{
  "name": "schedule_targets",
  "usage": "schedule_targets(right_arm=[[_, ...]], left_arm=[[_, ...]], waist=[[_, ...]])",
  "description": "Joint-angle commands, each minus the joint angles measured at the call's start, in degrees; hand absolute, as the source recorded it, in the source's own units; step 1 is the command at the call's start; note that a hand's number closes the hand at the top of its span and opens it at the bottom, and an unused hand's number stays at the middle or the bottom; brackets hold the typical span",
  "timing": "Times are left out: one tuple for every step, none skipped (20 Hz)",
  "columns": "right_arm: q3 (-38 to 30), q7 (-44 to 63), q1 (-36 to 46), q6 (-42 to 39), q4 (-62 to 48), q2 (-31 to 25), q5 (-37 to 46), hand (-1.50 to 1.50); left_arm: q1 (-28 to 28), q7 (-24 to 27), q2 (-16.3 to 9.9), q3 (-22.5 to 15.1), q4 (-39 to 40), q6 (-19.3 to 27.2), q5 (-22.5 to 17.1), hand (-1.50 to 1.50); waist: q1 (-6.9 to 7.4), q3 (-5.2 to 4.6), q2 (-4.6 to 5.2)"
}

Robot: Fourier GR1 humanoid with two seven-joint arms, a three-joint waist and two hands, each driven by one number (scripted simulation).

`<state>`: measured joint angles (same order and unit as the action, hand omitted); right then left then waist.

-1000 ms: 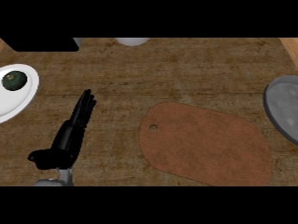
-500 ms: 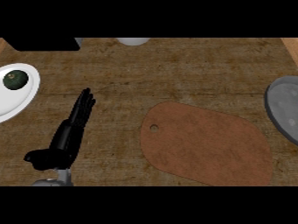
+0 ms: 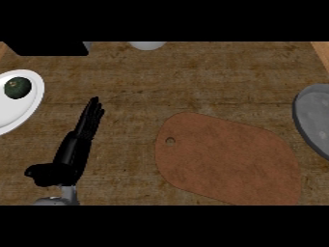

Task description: Pick the tomato from the cutting board and place it in the pan

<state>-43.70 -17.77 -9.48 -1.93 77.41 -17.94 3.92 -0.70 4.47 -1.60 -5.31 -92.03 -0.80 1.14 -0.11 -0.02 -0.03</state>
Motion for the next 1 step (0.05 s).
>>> schedule_targets(right_arm=[[1.5, 0.7, 0.1, 3.4, 2.2, -0.1, 3.4, -1.5]], left_arm=[[-0.4, 0.1, 0.3, 0.1, -0.9, -0.1, -0.1, 0.0]], waist=[[0.05, 0.01, 0.01]])
